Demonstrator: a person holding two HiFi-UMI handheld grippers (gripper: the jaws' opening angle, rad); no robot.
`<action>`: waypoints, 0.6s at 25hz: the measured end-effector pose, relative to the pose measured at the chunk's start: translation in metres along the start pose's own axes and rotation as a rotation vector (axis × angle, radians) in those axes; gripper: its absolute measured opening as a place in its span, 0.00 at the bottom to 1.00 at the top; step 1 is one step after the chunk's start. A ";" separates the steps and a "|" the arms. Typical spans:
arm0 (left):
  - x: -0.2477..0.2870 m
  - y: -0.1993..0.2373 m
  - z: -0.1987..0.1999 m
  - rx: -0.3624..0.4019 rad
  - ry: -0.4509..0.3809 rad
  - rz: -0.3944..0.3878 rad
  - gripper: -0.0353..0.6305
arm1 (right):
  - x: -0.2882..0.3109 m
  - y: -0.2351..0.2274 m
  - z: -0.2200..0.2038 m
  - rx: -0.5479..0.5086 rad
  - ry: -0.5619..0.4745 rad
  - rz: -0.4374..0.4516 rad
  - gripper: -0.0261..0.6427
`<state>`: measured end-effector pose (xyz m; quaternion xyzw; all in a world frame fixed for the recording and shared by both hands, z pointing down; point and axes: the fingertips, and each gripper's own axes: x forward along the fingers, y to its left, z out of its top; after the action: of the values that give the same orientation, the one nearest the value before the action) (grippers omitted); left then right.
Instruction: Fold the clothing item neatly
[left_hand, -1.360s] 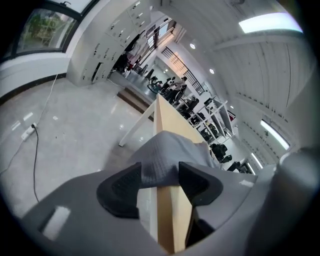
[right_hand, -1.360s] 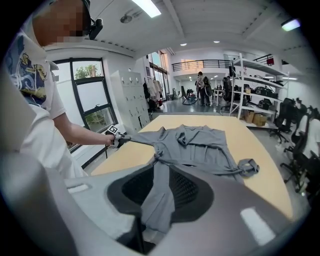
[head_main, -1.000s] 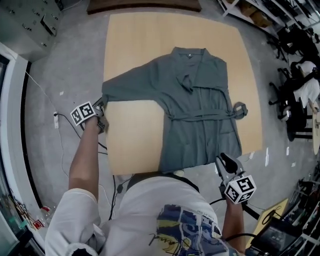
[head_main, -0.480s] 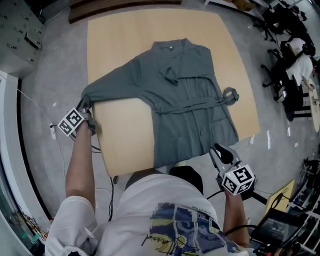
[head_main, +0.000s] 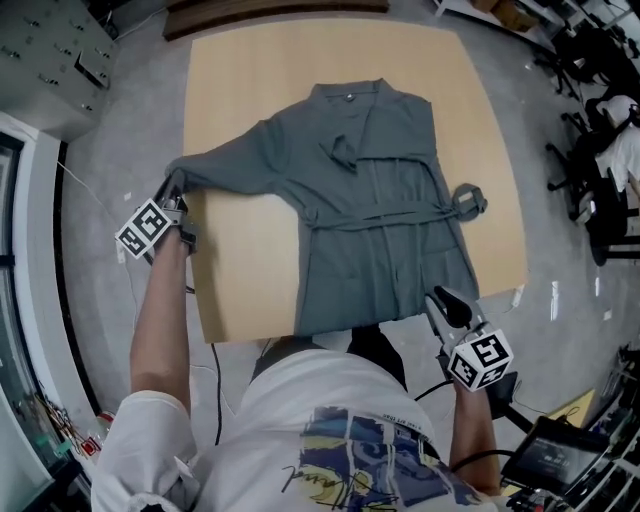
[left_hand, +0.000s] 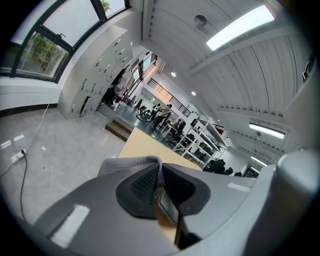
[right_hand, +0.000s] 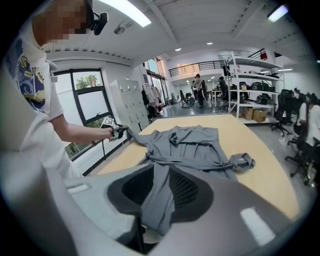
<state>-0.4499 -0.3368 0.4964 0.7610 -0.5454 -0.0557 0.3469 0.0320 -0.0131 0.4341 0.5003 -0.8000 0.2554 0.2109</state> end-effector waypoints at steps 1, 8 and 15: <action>0.000 -0.007 0.003 0.010 -0.006 0.008 0.09 | -0.001 -0.007 0.001 -0.003 -0.002 0.013 0.17; 0.004 -0.070 0.014 0.085 -0.037 0.026 0.09 | -0.010 -0.063 -0.004 -0.006 0.001 0.075 0.17; 0.027 -0.138 0.012 0.180 -0.035 0.019 0.09 | -0.013 -0.109 -0.008 0.014 -0.008 0.125 0.17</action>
<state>-0.3354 -0.3431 0.4135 0.7827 -0.5613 -0.0163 0.2682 0.1367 -0.0395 0.4537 0.4520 -0.8286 0.2717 0.1879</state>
